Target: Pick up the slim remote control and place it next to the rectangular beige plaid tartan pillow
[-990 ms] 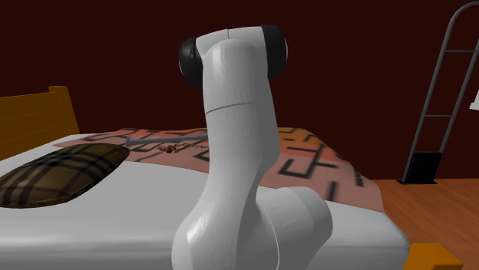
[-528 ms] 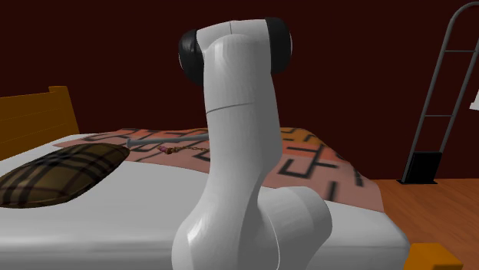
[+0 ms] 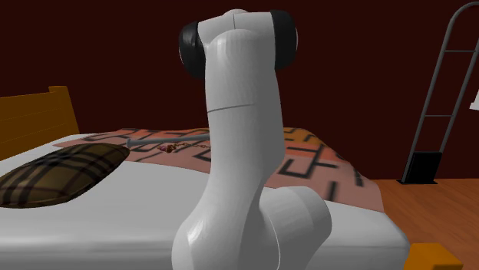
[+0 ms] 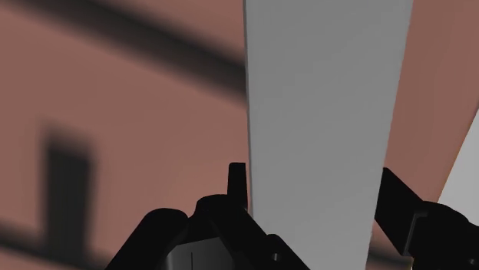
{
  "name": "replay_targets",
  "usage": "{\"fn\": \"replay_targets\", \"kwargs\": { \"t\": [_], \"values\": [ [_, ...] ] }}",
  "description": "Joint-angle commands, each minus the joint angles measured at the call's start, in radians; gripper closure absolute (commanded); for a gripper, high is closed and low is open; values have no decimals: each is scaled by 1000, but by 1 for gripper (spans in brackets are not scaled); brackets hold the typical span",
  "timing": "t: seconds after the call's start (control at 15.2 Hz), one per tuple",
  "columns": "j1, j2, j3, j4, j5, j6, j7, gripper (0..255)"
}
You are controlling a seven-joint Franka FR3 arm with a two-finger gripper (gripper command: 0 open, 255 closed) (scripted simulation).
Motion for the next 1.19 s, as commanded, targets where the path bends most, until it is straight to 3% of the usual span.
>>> {"fn": "replay_targets", "kwargs": {
  "t": [0.0, 1.12],
  "values": [
    [2, -12, -3, 13, -8, -23, 6, 255],
    [9, -78, -16, 164, -50, -230, 34, 255]
  ]
}}
